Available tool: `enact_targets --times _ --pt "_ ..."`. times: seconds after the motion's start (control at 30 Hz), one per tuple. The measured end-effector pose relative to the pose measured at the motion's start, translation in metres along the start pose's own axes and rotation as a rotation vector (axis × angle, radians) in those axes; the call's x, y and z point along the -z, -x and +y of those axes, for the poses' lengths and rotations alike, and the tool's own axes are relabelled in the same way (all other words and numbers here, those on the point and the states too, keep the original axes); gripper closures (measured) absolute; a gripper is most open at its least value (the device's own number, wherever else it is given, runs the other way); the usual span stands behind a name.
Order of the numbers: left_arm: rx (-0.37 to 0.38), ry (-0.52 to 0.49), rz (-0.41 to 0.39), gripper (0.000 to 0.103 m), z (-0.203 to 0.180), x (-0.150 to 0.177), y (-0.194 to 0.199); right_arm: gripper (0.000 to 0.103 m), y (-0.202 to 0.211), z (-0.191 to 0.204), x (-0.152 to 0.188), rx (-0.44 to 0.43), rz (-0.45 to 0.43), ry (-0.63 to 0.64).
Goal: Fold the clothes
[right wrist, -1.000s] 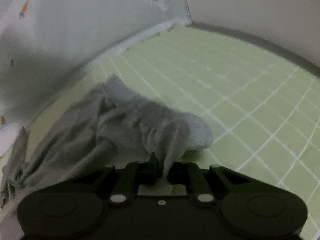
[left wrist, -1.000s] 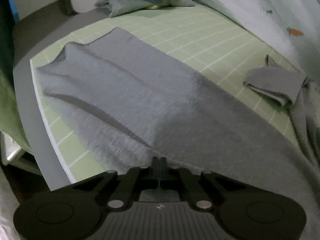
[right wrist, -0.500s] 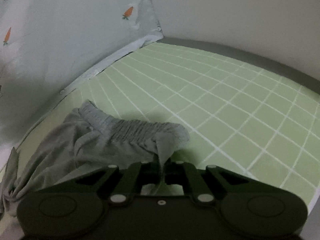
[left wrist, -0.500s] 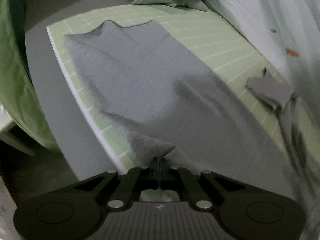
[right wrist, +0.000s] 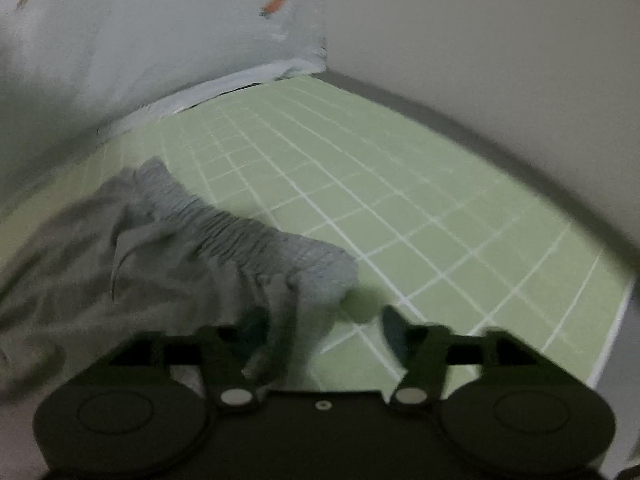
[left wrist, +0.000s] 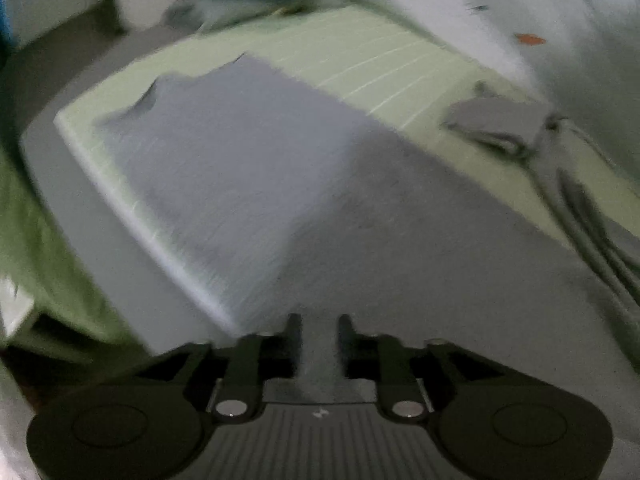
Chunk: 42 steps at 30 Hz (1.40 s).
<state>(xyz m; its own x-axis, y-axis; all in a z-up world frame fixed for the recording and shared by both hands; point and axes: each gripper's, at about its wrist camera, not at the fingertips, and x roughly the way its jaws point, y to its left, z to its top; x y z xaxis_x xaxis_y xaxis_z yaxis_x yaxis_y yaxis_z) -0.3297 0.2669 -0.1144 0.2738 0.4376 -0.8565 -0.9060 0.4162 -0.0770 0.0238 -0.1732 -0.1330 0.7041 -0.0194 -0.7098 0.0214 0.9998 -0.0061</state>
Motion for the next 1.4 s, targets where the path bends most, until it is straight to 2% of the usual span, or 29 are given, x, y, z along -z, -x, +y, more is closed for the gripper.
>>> enact_targets --times 0.03,0.1,0.17,0.27,0.37,0.43,0.57,0.67,0.73,1.0,1.07,1.13,1.23,1.33,1.4 --pt "0.010 -0.033 -0.024 0.067 -0.008 -0.003 0.003 0.021 0.003 0.008 0.001 0.013 -0.010 0.036" --pt "0.061 -0.104 -0.049 0.048 -0.028 -0.004 0.004 0.018 0.008 0.024 0.003 0.015 -0.028 0.105" --pt "0.123 -0.179 -0.051 0.043 -0.050 -0.001 0.000 0.012 0.015 0.042 0.008 -0.010 -0.043 0.163" --pt "0.214 -0.312 0.027 0.043 -0.091 0.020 -0.021 0.012 0.019 0.065 0.015 -0.097 -0.024 0.206" --pt "0.290 -0.415 0.088 0.042 -0.124 0.042 -0.034 0.012 0.020 0.086 0.029 -0.205 0.035 0.248" --pt "0.309 -0.477 0.085 0.038 -0.141 0.057 -0.033 0.012 0.019 0.096 0.037 -0.257 0.075 0.286" --pt "0.405 -0.578 0.117 0.038 -0.158 0.072 -0.023 0.010 0.022 0.103 0.048 -0.330 0.133 0.307" --pt "0.477 -0.588 0.173 0.038 -0.161 0.083 -0.017 0.009 0.029 0.107 0.055 -0.361 0.164 0.376" --pt "0.490 -0.606 0.193 0.038 -0.161 0.092 -0.012 0.009 0.036 0.108 0.060 -0.366 0.186 0.440" --pt "0.551 -0.636 0.319 0.038 -0.146 0.111 0.006 0.009 0.057 0.084 0.075 -0.365 0.339 0.472" --pt "0.574 -0.615 0.348 0.038 -0.144 0.109 0.007 0.011 0.061 0.078 0.076 -0.364 0.361 0.457" --pt "0.605 -0.557 0.362 0.038 -0.141 0.103 0.008 0.011 0.067 0.073 0.071 -0.380 0.349 0.405" --pt "0.628 -0.475 0.332 0.038 -0.140 0.092 0.006 0.011 0.074 0.077 0.060 -0.406 0.257 0.335" --pt "0.595 -0.453 0.282 0.038 -0.147 0.082 0.002 0.011 0.072 0.090 0.053 -0.441 0.192 0.302" --pt "0.559 -0.448 0.248 0.037 -0.151 0.078 0.002 0.010 0.063 0.101 0.054 -0.460 0.187 0.317"
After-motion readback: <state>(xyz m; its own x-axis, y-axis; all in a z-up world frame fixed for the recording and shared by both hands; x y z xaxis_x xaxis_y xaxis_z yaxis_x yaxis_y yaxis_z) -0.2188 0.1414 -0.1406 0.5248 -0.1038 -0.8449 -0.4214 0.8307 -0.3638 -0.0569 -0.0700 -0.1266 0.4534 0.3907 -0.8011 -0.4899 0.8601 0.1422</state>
